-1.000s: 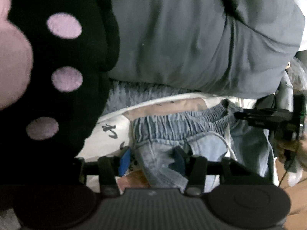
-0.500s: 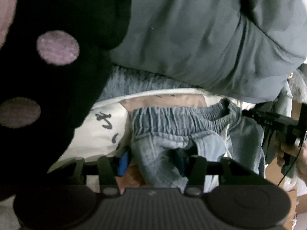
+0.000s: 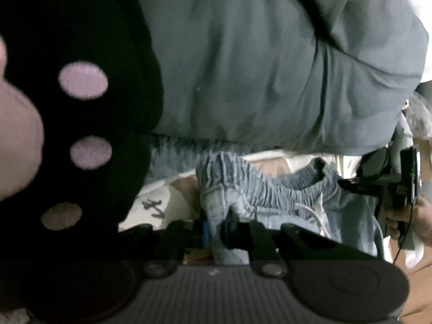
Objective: Fold clothes
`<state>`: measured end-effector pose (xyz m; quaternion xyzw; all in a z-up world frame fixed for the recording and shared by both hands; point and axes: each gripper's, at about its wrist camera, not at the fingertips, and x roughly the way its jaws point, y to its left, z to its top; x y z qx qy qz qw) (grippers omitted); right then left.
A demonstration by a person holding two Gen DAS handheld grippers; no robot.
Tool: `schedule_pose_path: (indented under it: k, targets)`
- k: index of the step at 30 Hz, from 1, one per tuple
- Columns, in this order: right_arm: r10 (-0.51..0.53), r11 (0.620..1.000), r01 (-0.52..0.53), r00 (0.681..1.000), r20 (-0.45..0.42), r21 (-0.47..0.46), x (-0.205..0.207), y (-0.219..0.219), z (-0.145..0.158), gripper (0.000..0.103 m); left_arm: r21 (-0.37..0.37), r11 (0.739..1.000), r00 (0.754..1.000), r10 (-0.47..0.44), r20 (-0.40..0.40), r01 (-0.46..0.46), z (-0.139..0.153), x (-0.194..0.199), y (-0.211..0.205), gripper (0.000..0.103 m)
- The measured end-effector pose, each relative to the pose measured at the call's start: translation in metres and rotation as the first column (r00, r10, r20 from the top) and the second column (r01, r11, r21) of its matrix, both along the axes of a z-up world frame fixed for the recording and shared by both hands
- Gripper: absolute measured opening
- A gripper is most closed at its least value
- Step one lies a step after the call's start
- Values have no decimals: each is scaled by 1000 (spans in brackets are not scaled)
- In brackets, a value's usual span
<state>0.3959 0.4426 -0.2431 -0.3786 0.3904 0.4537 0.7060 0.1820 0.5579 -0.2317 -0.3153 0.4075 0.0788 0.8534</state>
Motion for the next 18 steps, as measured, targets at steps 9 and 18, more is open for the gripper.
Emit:
schedule_pose_path:
  k: [9, 18]
  targets:
    - [5, 995, -21, 987, 159, 100, -15, -13, 44, 2, 60, 998, 996, -17, 84, 12, 29, 8, -3, 9]
    - [-46, 992, 19, 974, 221, 125, -16, -4, 61, 2, 72, 997, 998, -26, 57, 22, 24, 29, 7, 9]
